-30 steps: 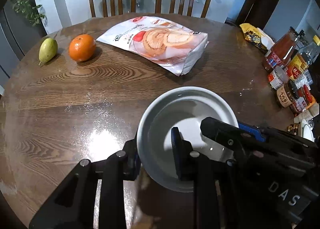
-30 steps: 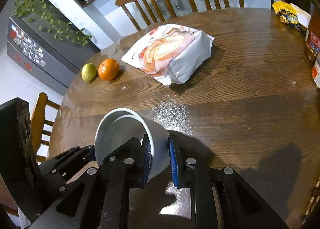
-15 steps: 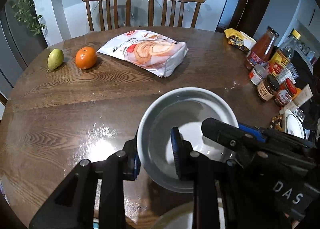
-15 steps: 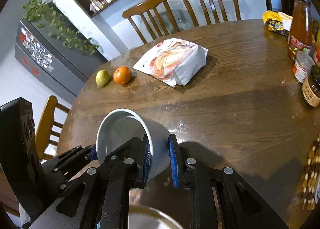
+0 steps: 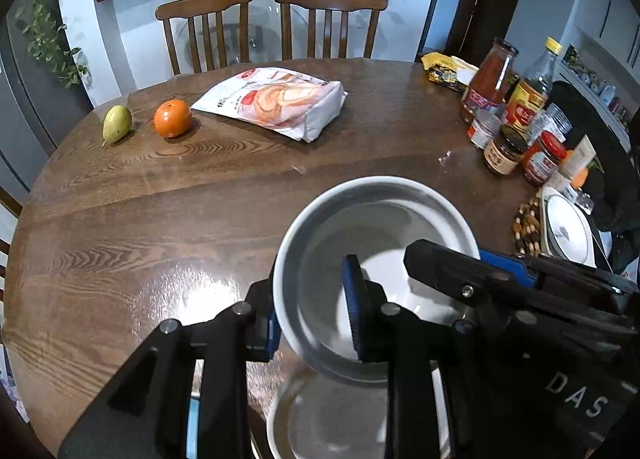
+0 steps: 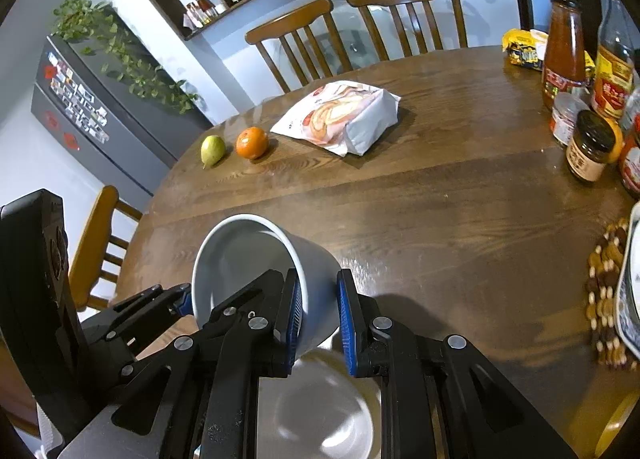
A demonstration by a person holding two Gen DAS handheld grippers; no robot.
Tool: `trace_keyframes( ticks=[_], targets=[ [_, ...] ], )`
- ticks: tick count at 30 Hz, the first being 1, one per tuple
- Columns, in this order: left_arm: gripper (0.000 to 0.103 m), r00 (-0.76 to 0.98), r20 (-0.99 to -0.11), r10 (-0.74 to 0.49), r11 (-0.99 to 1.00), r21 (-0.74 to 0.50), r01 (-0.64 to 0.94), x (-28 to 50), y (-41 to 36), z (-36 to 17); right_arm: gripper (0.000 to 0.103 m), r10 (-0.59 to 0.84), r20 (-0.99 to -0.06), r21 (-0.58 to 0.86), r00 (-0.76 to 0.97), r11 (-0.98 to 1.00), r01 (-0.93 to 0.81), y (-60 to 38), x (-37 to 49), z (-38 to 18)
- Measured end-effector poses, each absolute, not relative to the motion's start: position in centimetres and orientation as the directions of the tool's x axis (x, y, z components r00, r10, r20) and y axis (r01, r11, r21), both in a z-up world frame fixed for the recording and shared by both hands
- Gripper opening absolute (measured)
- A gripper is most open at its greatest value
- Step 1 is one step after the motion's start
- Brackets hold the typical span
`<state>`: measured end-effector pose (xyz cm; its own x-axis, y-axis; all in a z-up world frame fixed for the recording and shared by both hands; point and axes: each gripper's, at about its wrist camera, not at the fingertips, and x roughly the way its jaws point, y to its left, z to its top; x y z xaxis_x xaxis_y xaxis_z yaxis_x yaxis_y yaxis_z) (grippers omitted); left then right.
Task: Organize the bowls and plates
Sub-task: 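Lift the small white bowl with both grippers and carry it over the nested bowls, then lower the small white bowl into the medium white bowl with both grippers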
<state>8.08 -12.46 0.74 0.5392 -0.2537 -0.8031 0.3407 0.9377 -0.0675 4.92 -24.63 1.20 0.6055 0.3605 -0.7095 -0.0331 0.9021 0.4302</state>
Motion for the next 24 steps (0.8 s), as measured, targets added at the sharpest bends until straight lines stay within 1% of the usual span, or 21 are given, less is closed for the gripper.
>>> trace_keyframes(
  ticks=[13,24],
  targets=[
    [0.025,0.502,-0.819,-0.278,0.919,-0.074,0.388,3.5,-12.0,0.1,0.02,0.339,-0.725,0.425,0.599,0.905,0.002,-24.0,-0.2,0.8],
    [0.026,0.465,-0.84,-0.28,0.908,-0.074,0.413,1.1,-11.7,-0.5,0.02,0.333,-0.747,0.427,0.576,0.904,0.033,-23.5,-2.8,0.1]
  ],
)
